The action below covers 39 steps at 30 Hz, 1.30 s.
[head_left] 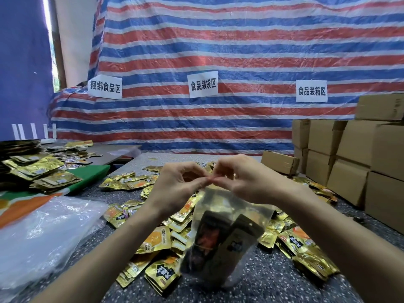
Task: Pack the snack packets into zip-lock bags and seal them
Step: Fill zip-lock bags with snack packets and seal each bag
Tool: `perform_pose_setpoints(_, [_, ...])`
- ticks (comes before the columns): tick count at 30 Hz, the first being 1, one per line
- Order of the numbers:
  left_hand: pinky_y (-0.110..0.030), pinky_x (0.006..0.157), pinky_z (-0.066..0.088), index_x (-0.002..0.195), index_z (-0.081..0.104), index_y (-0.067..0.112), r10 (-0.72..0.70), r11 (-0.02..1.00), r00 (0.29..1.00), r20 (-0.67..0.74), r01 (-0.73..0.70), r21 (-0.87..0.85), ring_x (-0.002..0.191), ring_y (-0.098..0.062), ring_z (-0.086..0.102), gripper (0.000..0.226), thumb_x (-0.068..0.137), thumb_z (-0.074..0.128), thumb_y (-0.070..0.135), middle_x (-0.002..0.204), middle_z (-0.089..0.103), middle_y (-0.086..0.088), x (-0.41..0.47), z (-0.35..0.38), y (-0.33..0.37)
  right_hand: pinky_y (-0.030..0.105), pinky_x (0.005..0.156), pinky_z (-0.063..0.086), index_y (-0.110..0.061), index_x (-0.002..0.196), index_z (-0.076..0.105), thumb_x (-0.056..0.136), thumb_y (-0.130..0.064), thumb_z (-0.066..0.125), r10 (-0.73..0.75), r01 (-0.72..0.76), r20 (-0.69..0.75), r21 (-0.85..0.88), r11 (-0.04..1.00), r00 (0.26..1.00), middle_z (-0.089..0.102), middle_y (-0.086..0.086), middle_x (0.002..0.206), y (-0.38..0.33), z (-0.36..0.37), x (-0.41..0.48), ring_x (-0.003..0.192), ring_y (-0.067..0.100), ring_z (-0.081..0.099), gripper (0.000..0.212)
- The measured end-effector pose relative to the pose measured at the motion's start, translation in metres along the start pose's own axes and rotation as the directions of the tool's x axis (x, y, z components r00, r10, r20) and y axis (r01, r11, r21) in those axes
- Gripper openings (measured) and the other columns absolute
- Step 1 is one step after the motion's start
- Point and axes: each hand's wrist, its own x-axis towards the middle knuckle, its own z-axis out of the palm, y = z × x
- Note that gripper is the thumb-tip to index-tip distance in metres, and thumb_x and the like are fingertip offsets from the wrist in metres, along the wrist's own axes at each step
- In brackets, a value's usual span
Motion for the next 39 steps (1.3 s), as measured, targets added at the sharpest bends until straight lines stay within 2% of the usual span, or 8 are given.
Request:
perform_pose_setpoints(4, [-0.018, 0.067, 0.054, 0.087, 0.075, 0.011, -0.059, 0.997, 0.997, 0.058, 0.056, 0.046, 0.071, -0.007, 0.069, 0.006, 0.082, 0.075, 0.009, 0.075, 0.074, 0.007, -0.005, -0.001, -0.003, 0.036, 0.079, 0.056, -0.025, 0.098, 0.073, 0.093, -0.034, 0.068, 0.045, -0.049, 0.069, 0.056, 0.997, 0.997, 0.069, -0.006, 0.093, 0.006, 0.003, -0.003, 0.086, 0.011, 0.063, 0.011])
perform_pose_setpoints(8, [-0.026, 0.072, 0.057, 0.09, 0.076, 0.014, -0.089, 0.994, 0.992, 0.089, 0.082, 0.078, 0.076, -0.008, 0.07, 0.01, 0.081, 0.076, 0.01, 0.08, 0.075, 0.004, -0.007, -0.001, -0.004, 0.026, 0.068, 0.05, -0.029, 0.091, 0.071, 0.092, -0.036, 0.069, 0.056, -0.061, 0.088, 0.053, 0.997, 0.995, 0.065, -0.009, 0.088, 0.009, 0.006, -0.003, 0.081, 0.007, 0.059, 0.008])
perform_pose_setpoints(13, [-0.035, 0.074, 0.059, 0.091, 0.074, 0.012, -0.093, 0.985, 0.994, 0.065, 0.083, 0.149, 0.077, -0.015, 0.069, 0.005, 0.085, 0.074, 0.011, 0.082, 0.073, -0.001, -0.005, 0.001, 0.0, 0.041, 0.078, 0.054, -0.035, 0.091, 0.065, 0.094, -0.038, 0.066, 0.025, -0.025, 0.001, -0.022, 0.999, 1.0, 0.061, -0.015, 0.086, 0.007, 0.012, -0.001, 0.082, 0.008, 0.058, 0.005])
perform_pose_setpoints(19, [-0.015, 0.063, 0.051, 0.086, 0.072, 0.014, -0.106, 0.992, 0.994, -0.025, 0.107, 0.067, 0.069, -0.003, 0.066, 0.011, 0.087, 0.071, 0.004, 0.072, 0.071, 0.007, -0.01, 0.003, 0.001, 0.039, 0.077, 0.055, -0.027, 0.093, 0.07, 0.093, -0.039, 0.066, 0.051, -0.05, -0.009, 0.095, 0.994, 0.999, 0.067, -0.009, 0.087, 0.005, 0.015, -0.002, 0.081, 0.009, 0.061, 0.013])
perform_pose_setpoints(27, [-0.023, 0.063, 0.055, 0.081, 0.069, 0.007, -0.128, 0.992, 0.983, -0.132, 0.125, -0.031, 0.065, -0.016, 0.066, 0.012, 0.086, 0.07, -0.003, 0.071, 0.07, -0.008, -0.011, 0.011, -0.002, 0.049, 0.08, 0.053, -0.025, 0.086, 0.069, 0.094, -0.037, 0.065, 0.071, -0.073, 0.023, 0.139, 0.988, 0.997, 0.07, 0.005, 0.089, 0.018, 0.005, -0.013, 0.087, 0.029, 0.064, 0.015])
perform_pose_setpoints(29, [-0.022, 0.062, 0.054, 0.081, 0.069, 0.007, -0.13, 0.991, 0.98, -0.147, 0.126, -0.037, 0.064, -0.015, 0.065, 0.011, 0.087, 0.069, -0.003, 0.071, 0.07, -0.007, -0.012, 0.012, -0.004, 0.046, 0.078, 0.053, -0.026, 0.085, 0.068, 0.094, -0.035, 0.066, 0.082, -0.086, 0.027, 0.155, 0.984, 0.996, 0.069, 0.006, 0.089, 0.023, 0.004, -0.017, 0.086, 0.029, 0.063, 0.013])
perform_pose_setpoints(34, [-0.022, 0.059, 0.054, 0.082, 0.069, 0.005, -0.142, 0.99, 0.971, -0.194, 0.135, -0.046, 0.064, -0.017, 0.066, 0.009, 0.087, 0.069, -0.003, 0.072, 0.071, -0.01, -0.013, 0.01, -0.012, 0.023, 0.067, 0.048, -0.026, 0.086, 0.066, 0.095, -0.027, 0.066, 0.125, -0.131, 0.043, 0.196, 0.972, 0.991, 0.068, -0.002, 0.086, 0.043, 0.003, -0.028, 0.078, 0.01, 0.061, 0.009])
perform_pose_setpoints(39, [-0.023, 0.061, 0.056, 0.082, 0.07, 0.006, -0.154, 0.988, 0.965, -0.212, 0.152, -0.026, 0.068, -0.022, 0.068, 0.009, 0.087, 0.069, -0.001, 0.074, 0.071, -0.011, -0.013, 0.009, -0.017, 0.024, 0.069, 0.046, -0.027, 0.085, 0.066, 0.095, -0.029, 0.066, 0.139, -0.14, 0.017, 0.183, 0.973, 0.99, 0.066, -0.006, 0.083, 0.06, 0.004, -0.038, 0.075, 0.007, 0.058, 0.01])
